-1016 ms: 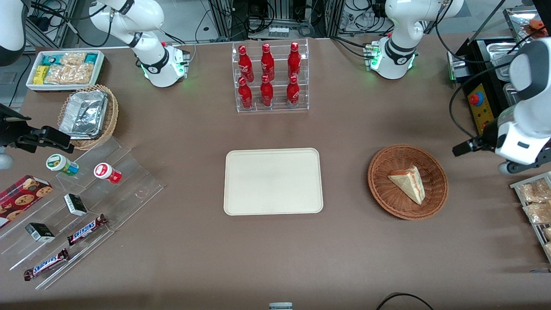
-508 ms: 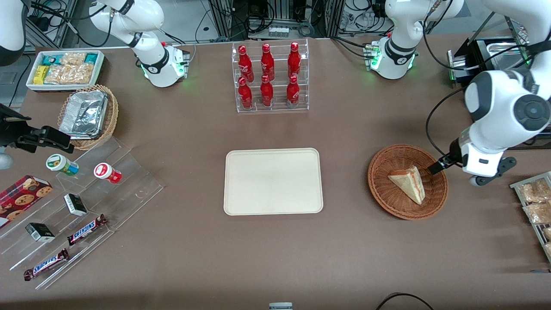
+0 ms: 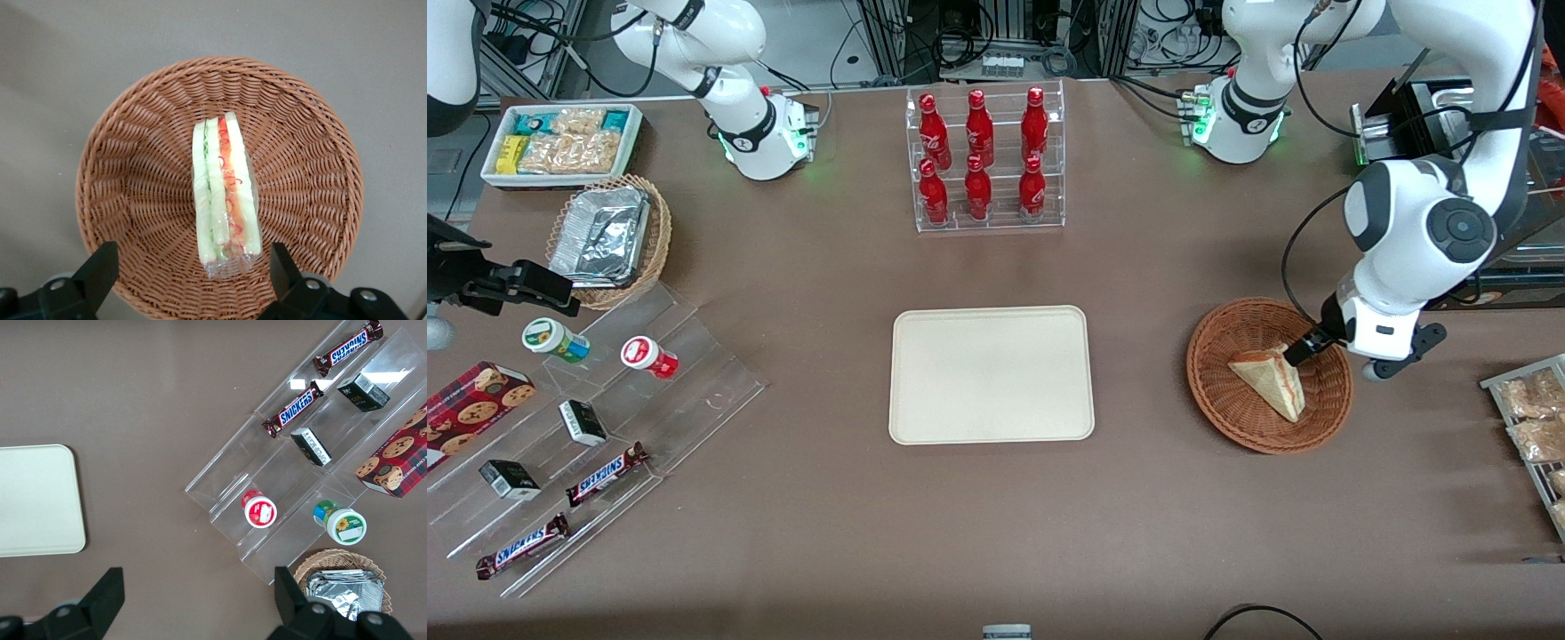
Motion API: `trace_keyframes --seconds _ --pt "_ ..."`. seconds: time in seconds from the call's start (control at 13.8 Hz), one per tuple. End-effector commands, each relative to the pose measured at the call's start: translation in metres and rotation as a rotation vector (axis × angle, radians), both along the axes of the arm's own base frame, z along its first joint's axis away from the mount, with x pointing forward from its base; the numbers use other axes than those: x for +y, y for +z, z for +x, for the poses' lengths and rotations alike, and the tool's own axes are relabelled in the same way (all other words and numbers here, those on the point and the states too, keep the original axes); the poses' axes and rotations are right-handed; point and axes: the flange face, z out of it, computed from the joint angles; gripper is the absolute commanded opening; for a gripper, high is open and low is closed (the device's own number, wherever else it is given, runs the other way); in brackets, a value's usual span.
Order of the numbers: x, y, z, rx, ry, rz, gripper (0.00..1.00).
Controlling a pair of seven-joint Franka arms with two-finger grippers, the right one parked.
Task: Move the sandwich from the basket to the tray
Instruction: 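Lower the open left gripper over the wrapped sandwich in the basket, then close the left gripper on the wrapped sandwich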
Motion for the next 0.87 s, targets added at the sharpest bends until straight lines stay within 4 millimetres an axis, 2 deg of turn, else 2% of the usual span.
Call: trace_keyframes --seconds 0.0,0.15,0.8 --pt "-0.016 -0.015 -0.002 -0.029 0.039 -0.013 1.0" --pt "-0.024 -0.027 -0.001 -0.046 0.048 -0.015 1.0" --pt "-0.022 -0.067 -0.003 -0.03 0.045 -0.008 1.0"
